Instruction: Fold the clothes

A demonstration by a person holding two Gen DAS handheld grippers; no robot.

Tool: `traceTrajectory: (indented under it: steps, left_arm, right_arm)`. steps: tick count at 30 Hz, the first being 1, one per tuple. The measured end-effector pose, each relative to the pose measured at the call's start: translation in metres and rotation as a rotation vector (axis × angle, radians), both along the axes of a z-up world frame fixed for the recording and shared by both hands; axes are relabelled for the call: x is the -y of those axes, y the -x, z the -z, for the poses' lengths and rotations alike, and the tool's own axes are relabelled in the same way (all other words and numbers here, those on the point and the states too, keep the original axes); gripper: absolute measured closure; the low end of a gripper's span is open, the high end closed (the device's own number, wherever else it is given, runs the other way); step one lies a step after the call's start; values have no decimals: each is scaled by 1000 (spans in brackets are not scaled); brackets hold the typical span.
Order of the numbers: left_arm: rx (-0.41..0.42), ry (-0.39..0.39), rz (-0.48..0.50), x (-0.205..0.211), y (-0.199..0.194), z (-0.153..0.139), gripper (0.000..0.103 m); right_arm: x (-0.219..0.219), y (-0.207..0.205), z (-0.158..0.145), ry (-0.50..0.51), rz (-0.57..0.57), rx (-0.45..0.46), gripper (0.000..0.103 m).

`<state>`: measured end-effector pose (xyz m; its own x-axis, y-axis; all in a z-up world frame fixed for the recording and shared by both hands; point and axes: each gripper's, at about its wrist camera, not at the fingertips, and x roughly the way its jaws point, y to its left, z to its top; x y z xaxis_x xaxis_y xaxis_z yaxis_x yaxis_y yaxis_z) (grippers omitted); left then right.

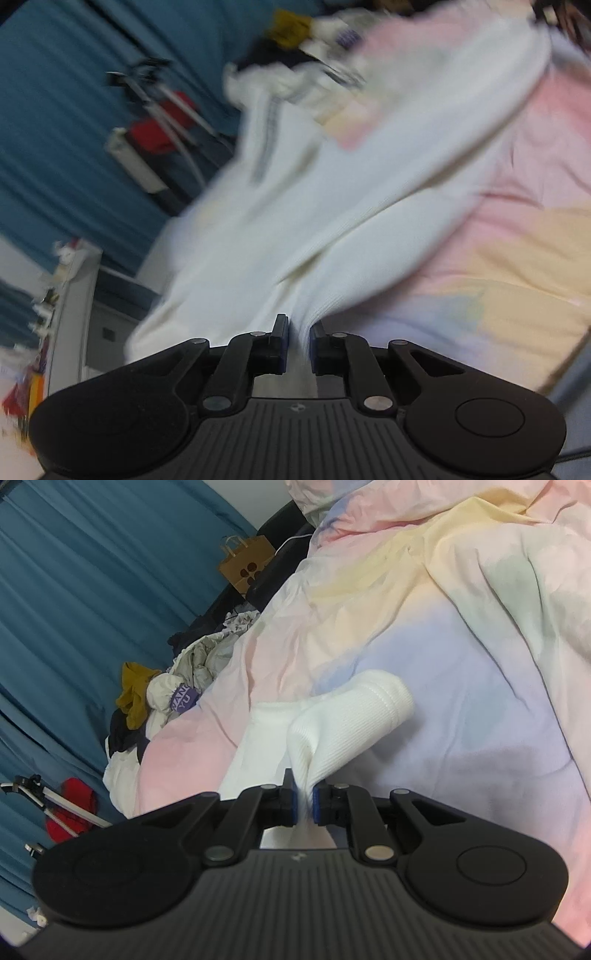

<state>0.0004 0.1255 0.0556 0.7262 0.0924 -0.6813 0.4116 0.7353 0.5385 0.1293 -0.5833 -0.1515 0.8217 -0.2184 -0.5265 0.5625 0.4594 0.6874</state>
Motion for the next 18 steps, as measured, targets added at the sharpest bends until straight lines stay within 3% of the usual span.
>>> traceTrajectory:
  steps: [3,5,8,10,14,17,18]
  left_arm:
    - [-23,89,32,-26,41,-16,100]
    - [-47,139,1,-41,64,-11,100]
    - [-101,172,-2,-43,91,25,99]
    - [-154,183,5,-35,102,48,99]
    - [-220,200,17,-36,109,75,95]
    - [-217,261,-4,-43,111,67,80]
    - [-206,288,-8,-44,107,62,78]
  right_arm:
    - [2,1,1,-26,-9,8,91]
    - [2,2,1,-46,-11,7,90]
    - [3,7,2,-60,3,-16,87]
    - [8,17,4,-85,41,-31,76]
    - [21,42,6,-144,119,-38,74]
    - [29,64,8,-176,194,-42,67]
    - [31,69,9,-185,213,-41,61]
